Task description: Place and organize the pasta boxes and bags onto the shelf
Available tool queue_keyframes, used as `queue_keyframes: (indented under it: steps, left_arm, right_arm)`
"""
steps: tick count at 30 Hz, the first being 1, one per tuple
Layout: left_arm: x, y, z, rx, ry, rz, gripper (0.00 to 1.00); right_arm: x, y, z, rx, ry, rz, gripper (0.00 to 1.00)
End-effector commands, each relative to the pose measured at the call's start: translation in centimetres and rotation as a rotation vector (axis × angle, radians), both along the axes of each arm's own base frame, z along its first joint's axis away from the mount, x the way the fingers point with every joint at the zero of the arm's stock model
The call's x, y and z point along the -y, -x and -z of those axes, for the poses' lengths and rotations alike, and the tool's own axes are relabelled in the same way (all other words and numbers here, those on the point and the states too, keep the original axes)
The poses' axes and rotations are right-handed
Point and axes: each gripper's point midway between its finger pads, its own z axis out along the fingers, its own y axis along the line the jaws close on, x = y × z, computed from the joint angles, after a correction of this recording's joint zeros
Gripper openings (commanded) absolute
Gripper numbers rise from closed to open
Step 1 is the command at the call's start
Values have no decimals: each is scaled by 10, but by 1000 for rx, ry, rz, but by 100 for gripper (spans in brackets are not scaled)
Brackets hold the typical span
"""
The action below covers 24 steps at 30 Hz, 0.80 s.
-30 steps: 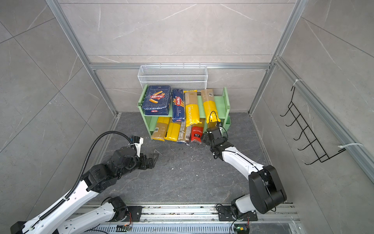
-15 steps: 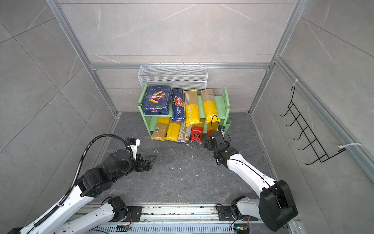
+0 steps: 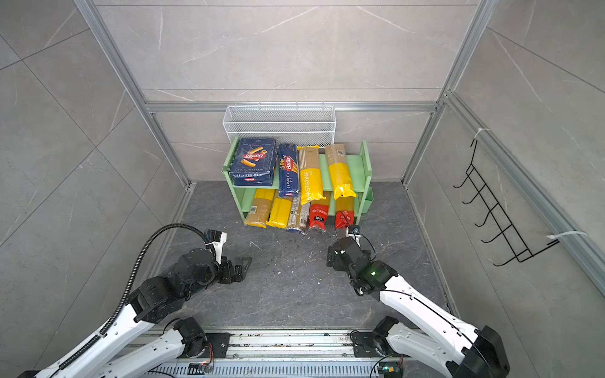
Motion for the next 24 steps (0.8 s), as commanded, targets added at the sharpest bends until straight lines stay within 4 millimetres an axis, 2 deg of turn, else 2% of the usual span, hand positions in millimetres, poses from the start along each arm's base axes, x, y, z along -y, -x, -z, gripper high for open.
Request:
queue_keyframes:
  steps: [1,6,10,15,18,19,21,24]
  left_arm:
    - [-6,-11,7,22,-16,-72,100]
    - [-19,-26,23,43,-88,-181,100]
    - [-24,-40,31,70,-144,-242,100]
    - [-28,-53,29,140,-177,-289,100]
    - [-37,-58,24,194,-218,-328,100]
    - [-41,-60,22,214,-229,-341,100]
    - [-45,-62,18,249,-253,-352,99]
    - [-54,-64,13,296,-282,-381,99]
  right_arm:
    - [20,24,8,-43,34,23,99]
    - [48,43,-3,-10,56,77,99]
    - [59,44,-9,39,37,124,99]
    - [64,32,-4,25,143,180,99]
    - [60,21,7,-32,255,176,99]
    - [64,19,9,-40,297,201,99]
    - [72,17,4,-18,335,248,99]
    - [76,18,-10,65,286,242,99]
